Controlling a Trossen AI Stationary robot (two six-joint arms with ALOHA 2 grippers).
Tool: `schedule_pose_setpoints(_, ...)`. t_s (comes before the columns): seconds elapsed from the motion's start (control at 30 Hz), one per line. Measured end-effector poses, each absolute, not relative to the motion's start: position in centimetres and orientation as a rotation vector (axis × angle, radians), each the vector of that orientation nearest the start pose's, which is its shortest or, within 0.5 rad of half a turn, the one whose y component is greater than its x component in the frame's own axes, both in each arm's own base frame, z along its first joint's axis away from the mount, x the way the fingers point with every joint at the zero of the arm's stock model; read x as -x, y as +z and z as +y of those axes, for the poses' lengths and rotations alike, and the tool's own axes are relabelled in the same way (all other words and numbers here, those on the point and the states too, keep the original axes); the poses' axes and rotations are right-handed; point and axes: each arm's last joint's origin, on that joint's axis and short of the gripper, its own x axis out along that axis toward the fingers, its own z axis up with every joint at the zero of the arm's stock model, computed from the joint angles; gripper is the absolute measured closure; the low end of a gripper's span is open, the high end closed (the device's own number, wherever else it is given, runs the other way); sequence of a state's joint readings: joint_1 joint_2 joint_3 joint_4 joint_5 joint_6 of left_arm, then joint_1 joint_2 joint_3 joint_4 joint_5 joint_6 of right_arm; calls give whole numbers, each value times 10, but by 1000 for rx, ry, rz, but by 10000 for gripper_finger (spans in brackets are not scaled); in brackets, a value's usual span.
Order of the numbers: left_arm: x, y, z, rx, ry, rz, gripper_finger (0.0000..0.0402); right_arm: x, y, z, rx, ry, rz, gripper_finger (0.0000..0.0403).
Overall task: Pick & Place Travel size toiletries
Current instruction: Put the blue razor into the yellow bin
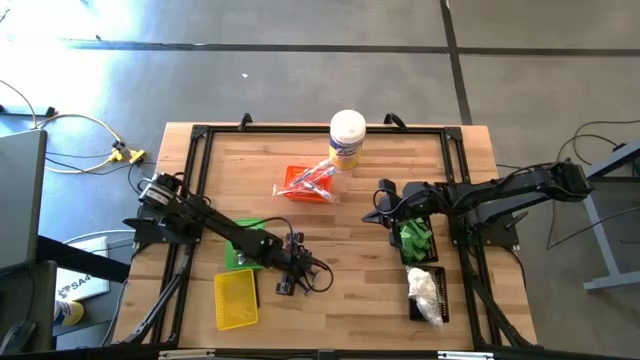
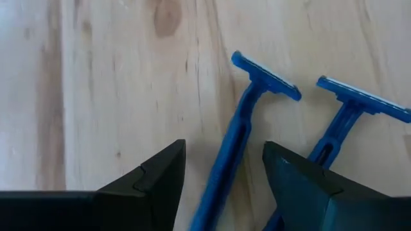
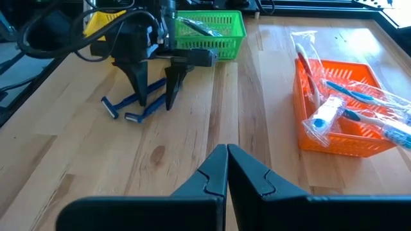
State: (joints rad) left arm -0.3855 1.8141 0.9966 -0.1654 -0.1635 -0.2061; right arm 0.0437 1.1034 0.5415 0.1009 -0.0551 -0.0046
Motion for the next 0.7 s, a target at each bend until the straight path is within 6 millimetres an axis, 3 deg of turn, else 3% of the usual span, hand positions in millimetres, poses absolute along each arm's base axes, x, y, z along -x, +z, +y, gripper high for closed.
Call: schedule_pose_setpoints(0.7,-324,141,-127,-66,-103,969,194,-227,216,12,2,98,461,400)
